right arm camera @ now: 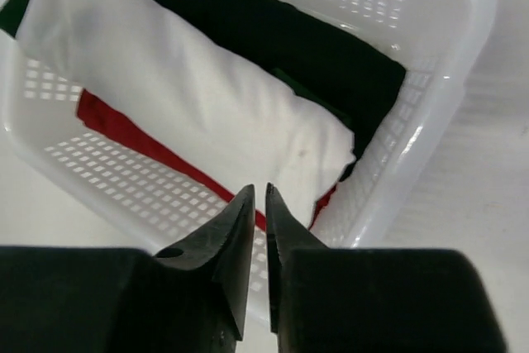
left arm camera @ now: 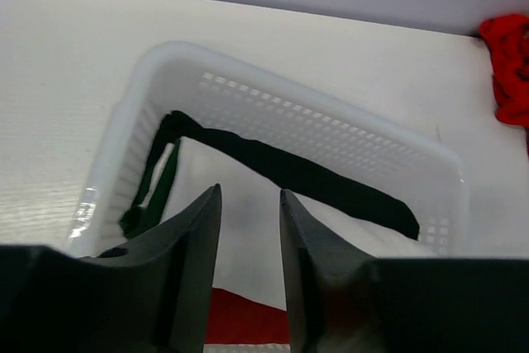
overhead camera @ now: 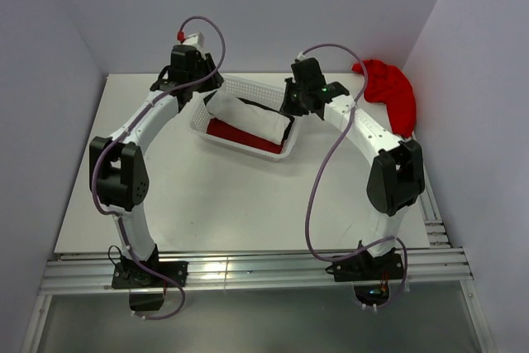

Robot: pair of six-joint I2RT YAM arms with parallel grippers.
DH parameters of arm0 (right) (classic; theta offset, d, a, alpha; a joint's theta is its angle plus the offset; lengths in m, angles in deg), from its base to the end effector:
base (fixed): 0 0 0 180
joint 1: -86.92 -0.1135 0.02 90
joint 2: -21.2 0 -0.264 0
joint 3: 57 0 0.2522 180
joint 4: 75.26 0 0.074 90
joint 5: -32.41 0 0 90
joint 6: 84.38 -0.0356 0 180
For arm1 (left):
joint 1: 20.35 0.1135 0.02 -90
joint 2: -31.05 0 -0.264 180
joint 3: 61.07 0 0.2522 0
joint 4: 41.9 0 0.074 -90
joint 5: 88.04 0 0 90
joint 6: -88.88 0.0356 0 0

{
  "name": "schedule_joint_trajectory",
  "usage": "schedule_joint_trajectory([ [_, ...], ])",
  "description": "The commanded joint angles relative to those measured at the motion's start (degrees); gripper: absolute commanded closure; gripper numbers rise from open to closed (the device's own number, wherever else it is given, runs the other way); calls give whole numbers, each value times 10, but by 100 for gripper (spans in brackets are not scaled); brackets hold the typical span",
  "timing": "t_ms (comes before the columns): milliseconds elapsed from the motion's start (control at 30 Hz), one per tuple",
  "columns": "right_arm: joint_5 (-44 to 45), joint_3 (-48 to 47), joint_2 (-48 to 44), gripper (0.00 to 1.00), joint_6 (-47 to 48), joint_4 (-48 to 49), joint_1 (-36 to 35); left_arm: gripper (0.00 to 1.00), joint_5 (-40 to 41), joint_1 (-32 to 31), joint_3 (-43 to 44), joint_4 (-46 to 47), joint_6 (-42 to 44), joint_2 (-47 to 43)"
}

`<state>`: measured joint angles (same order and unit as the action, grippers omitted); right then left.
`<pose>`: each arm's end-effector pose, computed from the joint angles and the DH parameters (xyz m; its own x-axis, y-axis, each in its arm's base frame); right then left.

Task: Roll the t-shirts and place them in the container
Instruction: Place the rolled tshirt into the container

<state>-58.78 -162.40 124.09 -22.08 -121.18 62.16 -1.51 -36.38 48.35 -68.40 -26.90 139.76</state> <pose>0.3724 0.1726 0.3066 -0.7535 0.1642 -0.6366 -0.0928 0.9320 0.3503 0.4372 -0.1279 0.3190 -0.5192 -0.3025 -0.7993 0.1135 0.9026 -0.4153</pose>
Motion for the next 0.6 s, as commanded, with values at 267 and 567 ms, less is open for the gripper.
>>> schedule_joint_trajectory([
  [267,-36,-31,105,99,-35,41,-8,76,-41,20,-64,75,-58,63],
  [567,0,7,131,100,-48,48,13,80,0,22,-92,87,-60,97],
])
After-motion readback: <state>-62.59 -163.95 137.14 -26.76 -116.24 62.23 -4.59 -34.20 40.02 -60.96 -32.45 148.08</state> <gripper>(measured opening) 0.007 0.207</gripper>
